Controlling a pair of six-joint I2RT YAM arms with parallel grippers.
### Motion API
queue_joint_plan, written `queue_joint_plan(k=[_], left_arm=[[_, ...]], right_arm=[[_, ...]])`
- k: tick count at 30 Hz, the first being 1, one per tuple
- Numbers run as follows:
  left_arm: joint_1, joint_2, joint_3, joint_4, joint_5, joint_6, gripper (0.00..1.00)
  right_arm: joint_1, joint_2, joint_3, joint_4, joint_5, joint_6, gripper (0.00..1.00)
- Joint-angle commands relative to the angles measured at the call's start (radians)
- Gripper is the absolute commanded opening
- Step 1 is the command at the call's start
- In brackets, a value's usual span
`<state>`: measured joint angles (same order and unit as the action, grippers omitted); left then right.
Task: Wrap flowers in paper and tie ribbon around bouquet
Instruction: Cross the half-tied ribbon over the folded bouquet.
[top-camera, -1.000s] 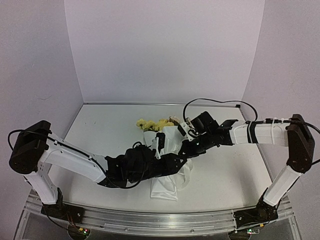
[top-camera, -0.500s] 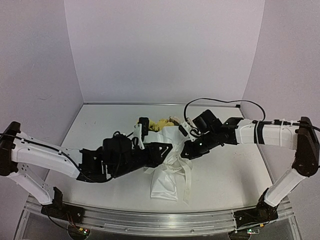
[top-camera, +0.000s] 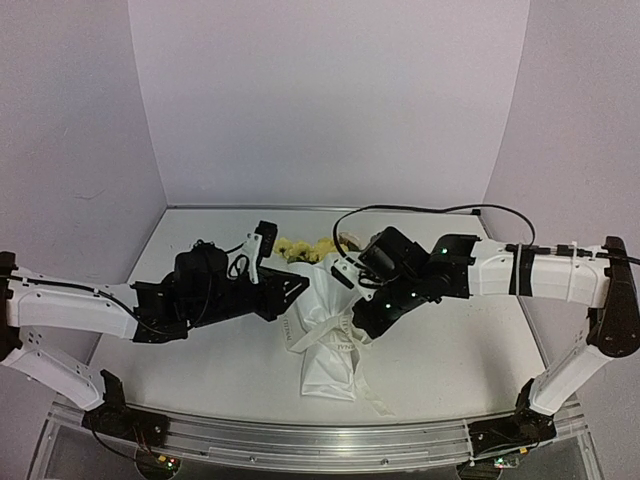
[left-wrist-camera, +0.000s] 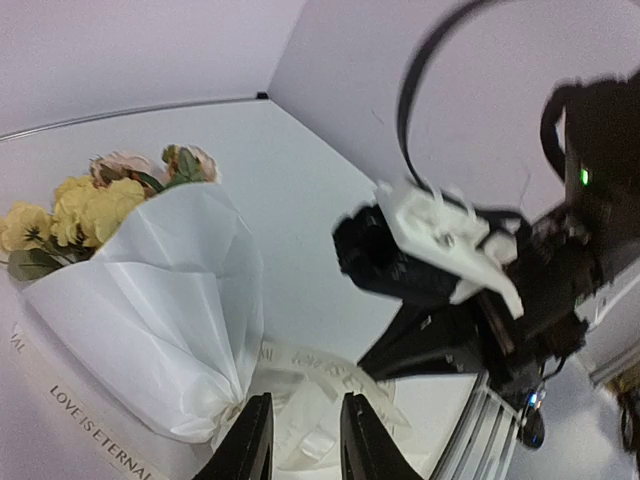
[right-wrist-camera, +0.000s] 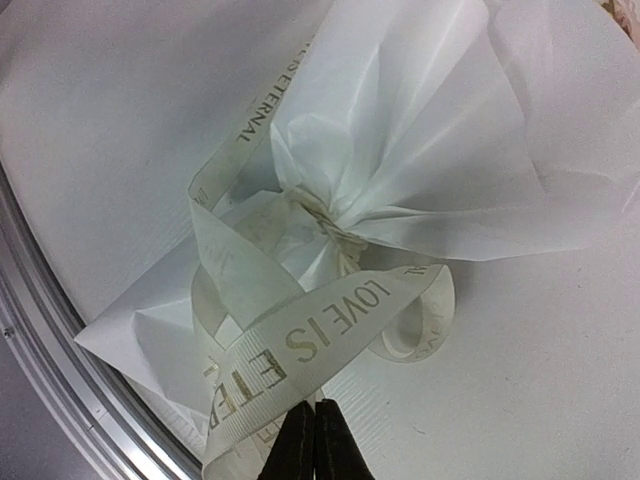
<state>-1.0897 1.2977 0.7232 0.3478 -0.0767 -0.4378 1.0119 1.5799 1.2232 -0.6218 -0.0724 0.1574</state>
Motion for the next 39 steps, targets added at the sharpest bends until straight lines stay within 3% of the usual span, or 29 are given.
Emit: queue_joint_plan(k=[1,6,12,25,30,39], left_arm=[[0.003,0.058,0.075,-0.055,0.174,0.18,0.24],[0.002,0.122,0.132,-0.104,0.274,0.28,0.24],[0.0,0.218,0.181,-0.102,0.313,0.214,0.33],[-0.07,0.33,0.235,-0.089,0.147,0.131,0.38],[-0.074,0.342,0.256,-0.124,0.089,0.12,0.31],[-0.079,0.355,0.28,-0.183,0.042,0.12,0.06]], right_arm=[[0.005,0.021,0.049,-0.031,0.132,0.009,0.0],[0.006,0.066,0.097,-0.037,0.105,0.03,0.0],[0.0,0.075,0.108,-0.032,0.008,0.064,0.0],[-0.009,0.059,0.098,0.001,-0.125,0.134,0.0],[-0.009,0.056,0.096,0.001,-0.123,0.139,0.0],[-0.01,0.048,0.092,0.001,-0.11,0.136,0.0]])
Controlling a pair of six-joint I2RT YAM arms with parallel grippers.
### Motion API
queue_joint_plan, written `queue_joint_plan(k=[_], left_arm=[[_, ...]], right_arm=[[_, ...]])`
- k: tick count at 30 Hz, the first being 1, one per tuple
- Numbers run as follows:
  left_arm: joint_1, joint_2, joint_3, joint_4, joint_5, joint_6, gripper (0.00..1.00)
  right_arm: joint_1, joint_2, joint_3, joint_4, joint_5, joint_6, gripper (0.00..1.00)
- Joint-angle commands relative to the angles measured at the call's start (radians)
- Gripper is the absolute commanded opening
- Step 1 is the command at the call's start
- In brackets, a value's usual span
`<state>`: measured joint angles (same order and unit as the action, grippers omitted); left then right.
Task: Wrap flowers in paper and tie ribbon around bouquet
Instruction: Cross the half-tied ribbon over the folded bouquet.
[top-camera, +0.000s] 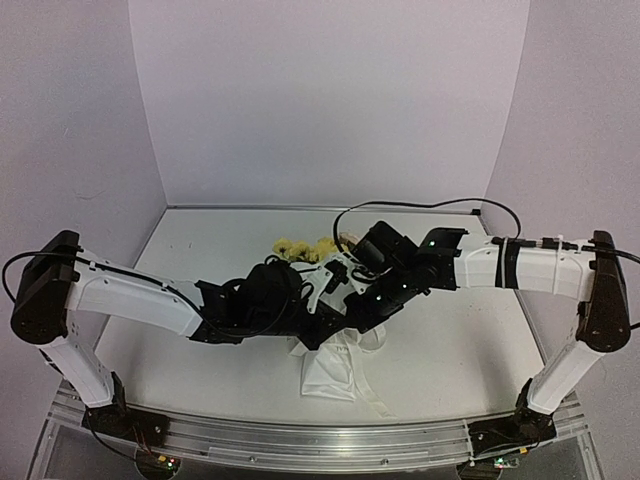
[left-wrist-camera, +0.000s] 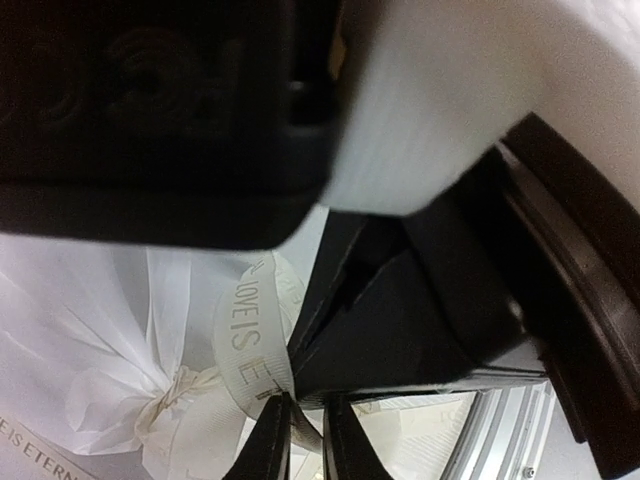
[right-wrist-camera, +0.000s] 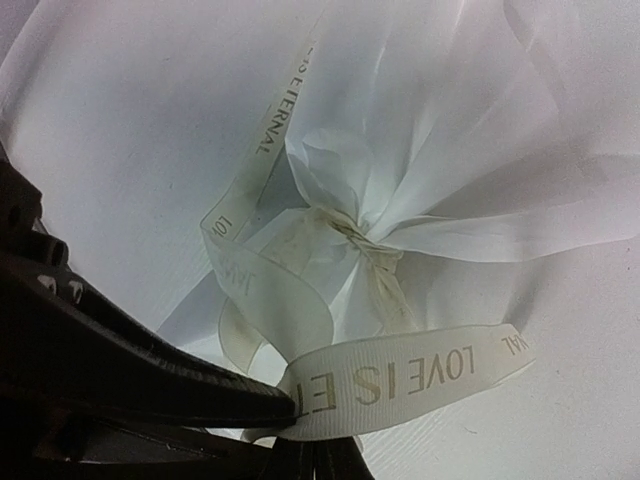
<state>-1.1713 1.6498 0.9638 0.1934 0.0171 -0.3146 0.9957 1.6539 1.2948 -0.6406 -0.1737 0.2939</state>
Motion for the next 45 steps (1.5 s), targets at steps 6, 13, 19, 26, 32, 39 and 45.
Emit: queue_joint_plan(k=[6,13,19,26,32,39,45], left_arm=[[-0.009,-0.045,0.009,-0.023,-0.077,-0.016,0.0],[0.001,-0.09,-0.051,-0.04,-0.146,-0.097,0.0],[0.007,-0.132,-0.098,-0.039,-0.124,-0.107,0.0],[-0.012,-0.133,-0.132,-0.051,-0.021,-0.079,0.0],[-0.061,-0.102,-0.113,-0.046,0.03,-0.068,0.0],[-0.084,-0.071,-0.102,0.001,0.067,-0.074,0.0],[-0.09,0.018,-0.032,0.068,0.124,-0.042,0.0]], right_arm=[[-0.009,-0.029,0.015,0.02,-0.019,-0.007,0.0],[-0.016,-0.052,-0.01,0.022,-0.039,-0.031,0.0],[-0.035,-0.056,-0.03,0.033,-0.004,-0.035,0.0],[-0.099,-0.014,0.021,0.061,-0.034,-0.011,0.0],[-0.128,0.033,0.079,0.06,-0.054,-0.014,0.0],[-0.168,0.092,0.134,0.059,-0.08,-0.004,0.0],[-0.173,0.125,0.169,0.05,-0.098,-0.007,0.0]])
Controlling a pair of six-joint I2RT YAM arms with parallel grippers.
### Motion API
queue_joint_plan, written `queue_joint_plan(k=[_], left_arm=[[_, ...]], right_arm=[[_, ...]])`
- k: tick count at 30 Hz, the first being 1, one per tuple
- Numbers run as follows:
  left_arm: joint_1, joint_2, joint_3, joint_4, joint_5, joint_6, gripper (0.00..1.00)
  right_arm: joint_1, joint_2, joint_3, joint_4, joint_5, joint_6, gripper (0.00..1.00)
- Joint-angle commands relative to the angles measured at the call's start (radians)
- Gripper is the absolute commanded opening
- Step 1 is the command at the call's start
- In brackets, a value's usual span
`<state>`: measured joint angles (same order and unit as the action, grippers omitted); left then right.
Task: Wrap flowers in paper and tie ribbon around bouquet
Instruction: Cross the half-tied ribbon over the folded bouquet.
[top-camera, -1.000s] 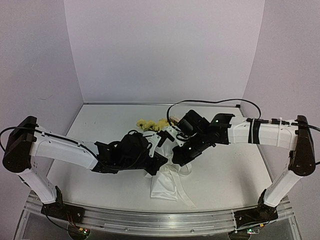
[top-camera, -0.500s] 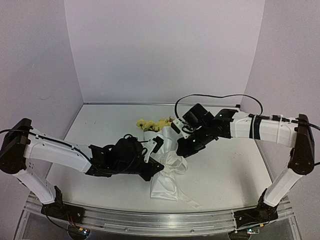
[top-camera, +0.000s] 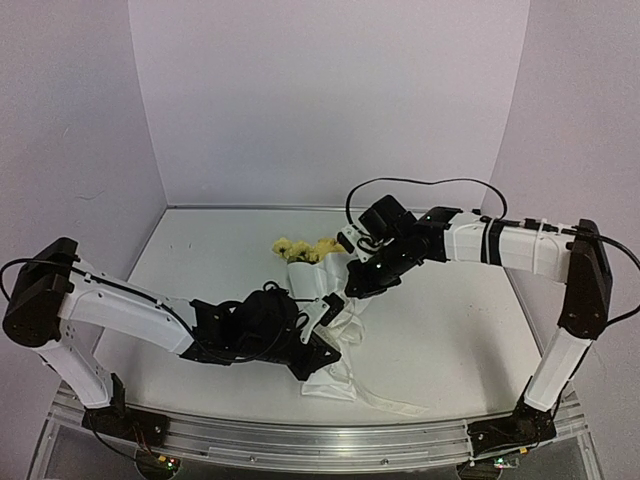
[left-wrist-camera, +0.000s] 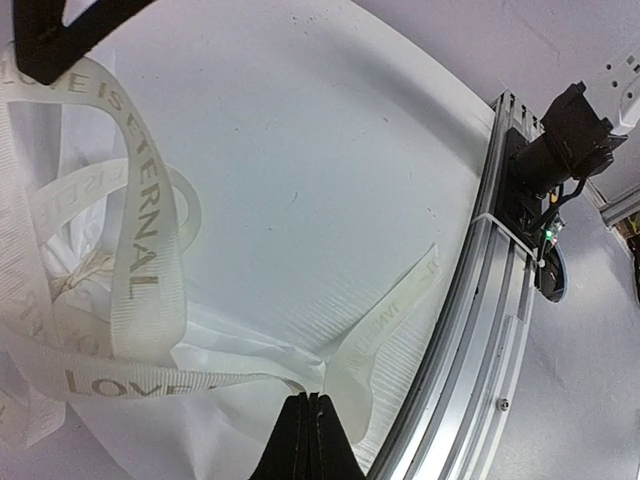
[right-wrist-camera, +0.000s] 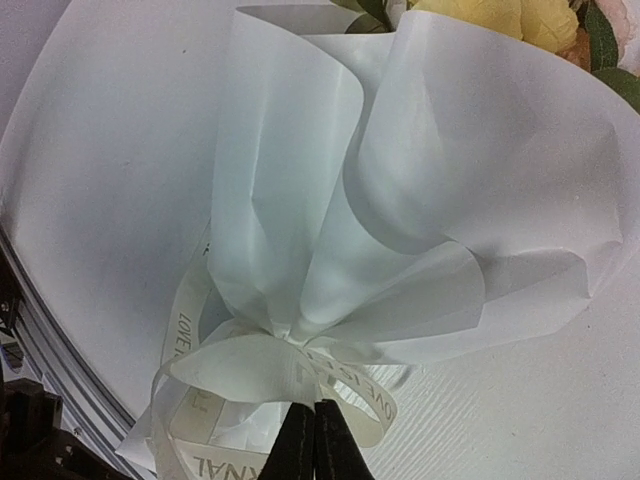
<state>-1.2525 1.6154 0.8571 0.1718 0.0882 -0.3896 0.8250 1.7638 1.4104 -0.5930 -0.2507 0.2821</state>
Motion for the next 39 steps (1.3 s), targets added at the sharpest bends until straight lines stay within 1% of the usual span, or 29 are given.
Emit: queue_joint_plan(k=[1,5,9,11,14,16,19,23,27,30,32,36,39], left_arm=[[-0.01,0.065,0.086,0.103,0.06,0.04,0.0],[-0.01,0.122,0.152,0.119,0.072,0.068,0.0],[-0.009,0.148,0.175,0.132,0.037,0.079,0.03],[-0.009,0.152,0.184,0.126,0.016,0.085,0.1],[-0.007,0.136,0.185,0.119,-0.002,0.088,0.29],[-0.006,0.112,0.174,0.114,-0.005,0.096,0.39],[0.003,0.049,0.145,0.11,0.01,0.108,0.48],[0.045,-0.055,0.089,0.108,0.085,0.111,0.53],[0.081,-0.104,0.066,0.08,0.148,0.117,0.54],[0.124,-0.153,0.039,0.072,0.136,0.095,0.52],[0.18,-0.175,0.024,0.052,0.126,0.089,0.51],[0.284,-0.152,0.061,-0.028,0.181,0.125,0.47],[0.326,-0.105,0.1,-0.072,0.255,0.163,0.45]], right_arm=[[-0.004,0.018,0.056,0.001,-0.025,0.004,0.0],[-0.008,0.026,0.067,-0.01,-0.034,-0.001,0.0],[-0.01,0.02,0.063,-0.016,-0.046,-0.008,0.0],[-0.009,0.014,0.058,-0.019,-0.05,-0.011,0.0],[-0.01,0.006,0.052,-0.019,-0.063,-0.01,0.0],[-0.01,0.001,0.046,-0.019,-0.072,-0.006,0.0],[-0.01,-0.008,0.031,-0.019,-0.079,-0.006,0.0],[-0.01,-0.028,0.009,-0.019,-0.078,-0.007,0.0],[-0.01,-0.041,-0.003,-0.019,-0.081,-0.005,0.0],[-0.01,-0.051,-0.01,-0.018,-0.095,-0.001,0.0],[-0.008,-0.057,-0.018,-0.012,-0.101,0.003,0.0],[-0.006,-0.074,-0.045,0.024,-0.107,0.021,0.0],[0.001,-0.084,-0.055,0.049,-0.111,0.039,0.0]])
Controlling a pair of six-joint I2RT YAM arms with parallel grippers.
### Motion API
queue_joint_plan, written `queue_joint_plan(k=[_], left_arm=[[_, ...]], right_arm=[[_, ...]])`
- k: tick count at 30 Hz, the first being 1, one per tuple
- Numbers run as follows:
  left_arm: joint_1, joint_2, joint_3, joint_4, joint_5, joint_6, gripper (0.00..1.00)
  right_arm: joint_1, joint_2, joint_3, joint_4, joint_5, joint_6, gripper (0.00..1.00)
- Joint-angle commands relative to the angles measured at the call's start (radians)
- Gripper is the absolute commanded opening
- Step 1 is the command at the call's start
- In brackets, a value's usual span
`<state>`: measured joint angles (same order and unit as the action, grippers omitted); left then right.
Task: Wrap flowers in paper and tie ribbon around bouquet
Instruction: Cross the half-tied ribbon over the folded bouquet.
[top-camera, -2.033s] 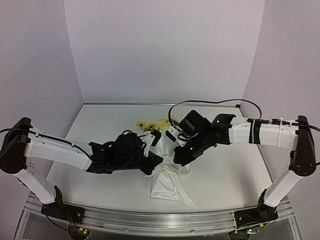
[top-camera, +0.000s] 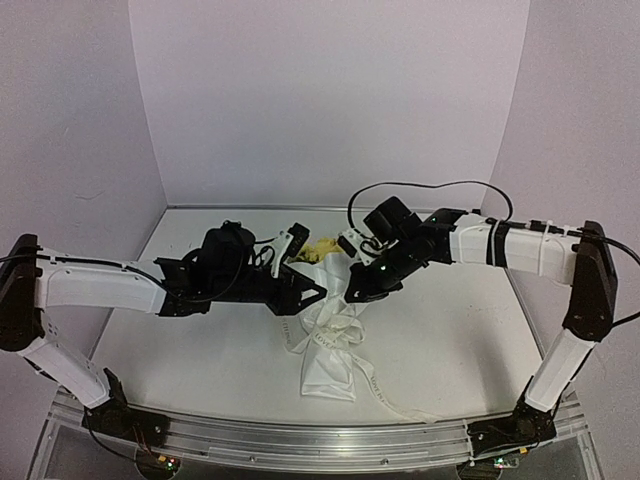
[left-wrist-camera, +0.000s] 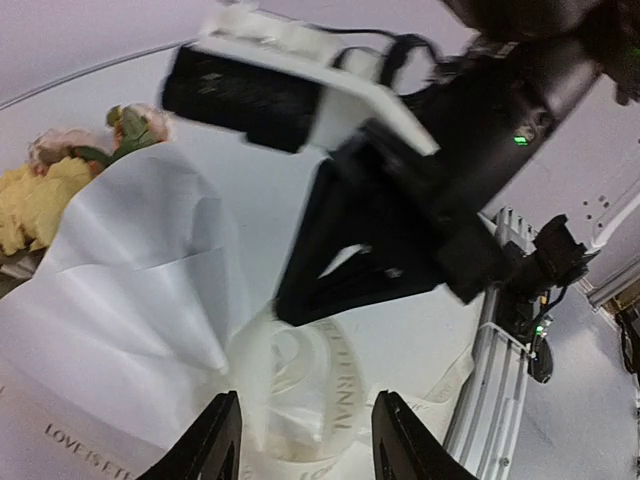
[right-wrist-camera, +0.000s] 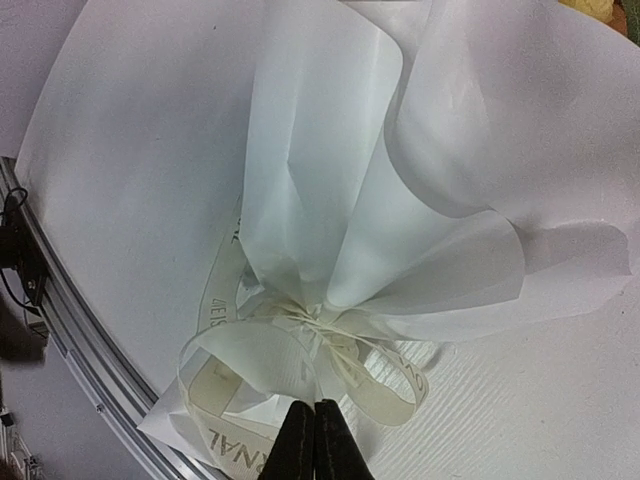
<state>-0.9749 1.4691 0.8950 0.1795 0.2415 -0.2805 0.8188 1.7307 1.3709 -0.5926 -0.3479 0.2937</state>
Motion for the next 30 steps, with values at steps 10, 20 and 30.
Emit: queue_joint_plan(k=[10,20,30], left_arm=[[0.068,0.156,0.184,-0.16,0.209,0.127,0.47],[0.074,0.184,0.194,-0.153,0.235,0.135,0.45],[0.074,0.219,0.209,-0.122,0.254,0.126,0.3]], right_arm=[[0.043,-0.034,0.021,0.052,-0.03,0.03,0.0],[0.067,-0.032,0.032,0.053,-0.024,0.031,0.0],[0.074,-0.025,0.043,0.053,-0.019,0.03,0.0]])
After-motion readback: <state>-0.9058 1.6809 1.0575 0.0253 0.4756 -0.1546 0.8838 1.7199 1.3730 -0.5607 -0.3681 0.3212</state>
